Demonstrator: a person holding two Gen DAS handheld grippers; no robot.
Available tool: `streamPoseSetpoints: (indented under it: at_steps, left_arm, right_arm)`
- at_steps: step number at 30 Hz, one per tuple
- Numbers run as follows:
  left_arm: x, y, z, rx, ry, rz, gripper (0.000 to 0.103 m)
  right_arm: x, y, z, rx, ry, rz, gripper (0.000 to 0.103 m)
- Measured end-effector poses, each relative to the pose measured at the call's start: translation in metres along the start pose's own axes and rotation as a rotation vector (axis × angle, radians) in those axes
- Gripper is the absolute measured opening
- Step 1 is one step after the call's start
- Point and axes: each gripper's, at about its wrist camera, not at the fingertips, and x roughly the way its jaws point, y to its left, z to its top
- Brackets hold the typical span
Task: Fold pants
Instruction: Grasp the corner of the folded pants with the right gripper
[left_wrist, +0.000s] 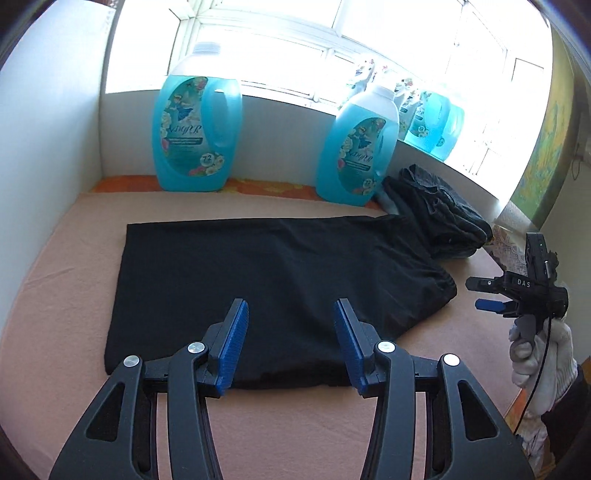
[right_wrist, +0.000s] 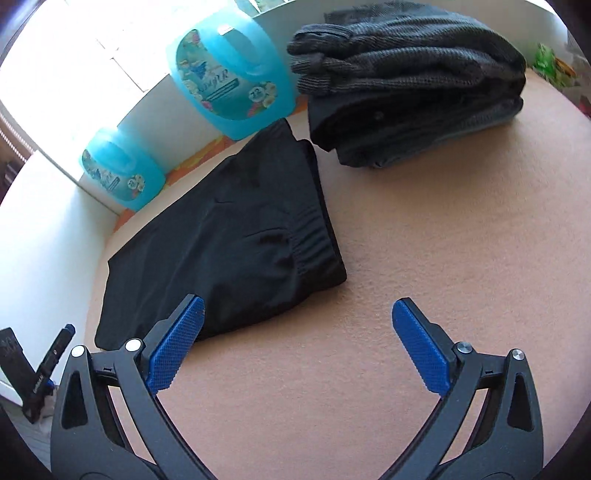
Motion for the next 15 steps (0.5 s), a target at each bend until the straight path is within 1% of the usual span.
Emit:
streamPoseSetpoints:
  at_steps: [2,4,7,8,13,15]
  left_arm:
    - [0.013,-0.016,0.006,0.032,0.015,-0.027,0.047]
    - [0.026,-0.03,0.01,0.062,0.033,-0.044,0.047]
    - [0.048,-0.046,0.017,0.096,0.07,-0.059,0.047]
    - [0.055,-0.051,0.02,0.108,0.08,-0.056,0.047]
    - [0.08,-0.069,0.036,0.135,0.112,-0.073,0.047]
    - [0.088,-0.077,0.04,0.137,0.118,-0.093,0.047]
  right_arm:
    - [0.005,-0.008,0.001,0.064,-0.012,0.003,0.102]
    - [0.011,-0.014,0.002,0.112,-0.016,0.004,0.097]
    - [0.024,-0.021,0.001,0.195,0.0,0.042,0.091]
    - [0.023,-0.02,0.002,0.194,-0.028,0.029,0.091]
    - [0.032,-0.015,0.01,0.181,-0.041,0.027,0.087]
    - [0.036,-0.014,0.013,0.164,-0.031,0.02,0.078]
